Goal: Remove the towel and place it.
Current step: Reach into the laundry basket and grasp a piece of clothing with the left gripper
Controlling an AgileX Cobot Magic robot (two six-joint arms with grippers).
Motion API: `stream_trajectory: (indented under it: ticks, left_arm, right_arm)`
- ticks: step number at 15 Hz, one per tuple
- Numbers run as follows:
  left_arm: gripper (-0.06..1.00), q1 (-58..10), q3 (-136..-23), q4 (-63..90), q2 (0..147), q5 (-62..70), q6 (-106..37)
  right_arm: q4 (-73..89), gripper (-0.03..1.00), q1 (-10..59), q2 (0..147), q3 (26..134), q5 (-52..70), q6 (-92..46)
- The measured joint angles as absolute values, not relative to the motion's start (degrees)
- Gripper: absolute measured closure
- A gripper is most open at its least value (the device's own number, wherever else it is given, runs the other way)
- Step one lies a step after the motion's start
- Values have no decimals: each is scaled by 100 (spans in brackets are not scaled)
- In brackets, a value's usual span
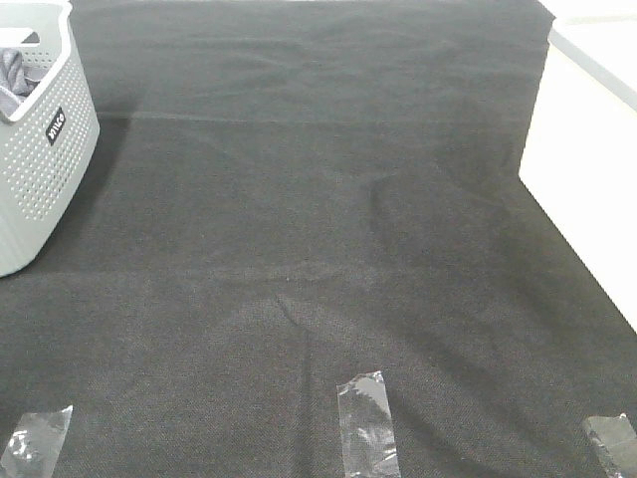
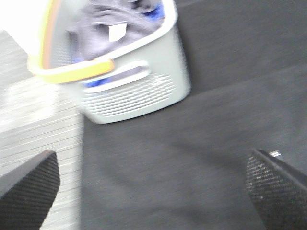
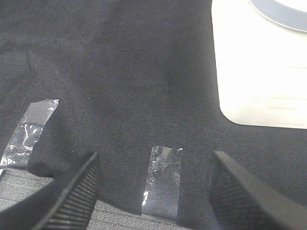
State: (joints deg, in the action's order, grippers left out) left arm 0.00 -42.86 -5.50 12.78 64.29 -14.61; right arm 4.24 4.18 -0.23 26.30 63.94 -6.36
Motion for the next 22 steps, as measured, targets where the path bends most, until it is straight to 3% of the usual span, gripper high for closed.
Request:
stream_trajectory:
  ticks: [6, 11, 18, 22]
  left_arm:
    - [-5, 0, -5638, -1570, 3690, 6727, -3363]
    - [-2, 6, -7964, -1902, 7070, 6778, -4269]
    - [3, 739, -11201, -1948, 11133, 6853, -5036]
    - [3, 1037, -11963, -1501, 12256, 6841, -5913]
  right_arm:
    - [424, 32, 418, -23, 2630, 6394, -636]
    - [424, 32, 418, -23, 2630, 6394, -636]
    - [430, 32, 418, -23, 2630, 6394, -636]
    - [430, 32, 418, -23, 2630, 6394, -636]
